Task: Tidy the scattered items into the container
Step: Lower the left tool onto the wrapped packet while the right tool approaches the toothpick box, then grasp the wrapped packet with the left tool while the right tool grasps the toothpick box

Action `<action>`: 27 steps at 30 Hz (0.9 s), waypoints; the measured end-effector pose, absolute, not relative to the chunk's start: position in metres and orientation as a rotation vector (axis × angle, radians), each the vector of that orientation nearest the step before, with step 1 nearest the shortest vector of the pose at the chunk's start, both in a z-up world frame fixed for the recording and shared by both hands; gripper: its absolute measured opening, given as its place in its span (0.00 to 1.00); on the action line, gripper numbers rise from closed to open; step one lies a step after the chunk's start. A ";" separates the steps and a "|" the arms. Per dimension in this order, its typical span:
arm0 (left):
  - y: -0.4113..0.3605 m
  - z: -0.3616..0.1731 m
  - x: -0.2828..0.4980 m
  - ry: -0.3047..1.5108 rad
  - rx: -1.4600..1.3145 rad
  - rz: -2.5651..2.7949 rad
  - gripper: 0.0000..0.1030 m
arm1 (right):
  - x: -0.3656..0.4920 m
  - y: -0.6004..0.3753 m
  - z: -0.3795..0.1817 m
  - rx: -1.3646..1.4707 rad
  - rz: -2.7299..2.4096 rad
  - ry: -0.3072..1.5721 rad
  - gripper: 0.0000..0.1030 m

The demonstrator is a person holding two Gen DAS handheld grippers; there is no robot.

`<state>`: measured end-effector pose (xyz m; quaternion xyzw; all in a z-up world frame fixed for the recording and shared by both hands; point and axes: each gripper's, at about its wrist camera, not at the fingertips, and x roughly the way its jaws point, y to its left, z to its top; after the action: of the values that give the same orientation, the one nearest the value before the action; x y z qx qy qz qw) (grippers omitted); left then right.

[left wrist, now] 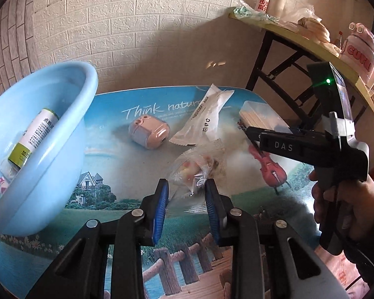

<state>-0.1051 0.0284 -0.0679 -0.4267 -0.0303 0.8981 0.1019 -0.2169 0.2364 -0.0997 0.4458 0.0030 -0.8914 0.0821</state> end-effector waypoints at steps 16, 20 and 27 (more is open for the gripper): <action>0.025 -0.045 -0.089 -0.113 -1.191 2.659 0.27 | -0.139 0.254 -0.053 1.145 -2.659 -0.042 0.61; 0.022 -0.040 -0.082 -0.122 -1.172 2.662 0.27 | -0.126 0.255 -0.039 1.103 -2.670 -0.057 0.61; 0.015 -0.022 -0.072 -0.132 -1.113 2.676 0.27 | -0.111 0.249 -0.021 1.038 -2.684 -0.074 0.61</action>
<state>-0.0717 0.0147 -0.0217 -0.3807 -0.0450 0.9158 0.1198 -0.1114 0.2487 -0.0208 0.3574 -0.0256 -0.9244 0.1310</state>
